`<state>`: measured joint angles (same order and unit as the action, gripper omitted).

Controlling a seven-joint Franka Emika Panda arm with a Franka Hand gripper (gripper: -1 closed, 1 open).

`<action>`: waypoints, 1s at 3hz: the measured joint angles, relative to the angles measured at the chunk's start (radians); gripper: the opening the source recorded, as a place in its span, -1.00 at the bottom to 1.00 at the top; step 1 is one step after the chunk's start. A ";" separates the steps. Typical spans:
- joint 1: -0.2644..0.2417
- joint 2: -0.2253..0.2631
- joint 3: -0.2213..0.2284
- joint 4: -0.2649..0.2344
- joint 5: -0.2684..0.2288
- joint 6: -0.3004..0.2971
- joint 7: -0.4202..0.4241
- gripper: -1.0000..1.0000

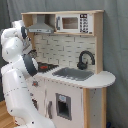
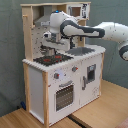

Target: Play with the kitchen

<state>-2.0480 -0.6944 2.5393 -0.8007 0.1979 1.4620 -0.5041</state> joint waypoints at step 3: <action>0.019 0.103 0.012 -0.003 -0.006 -0.285 0.009 -1.00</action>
<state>-2.0294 -0.5910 2.5509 -0.8037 0.1923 1.1775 -0.4952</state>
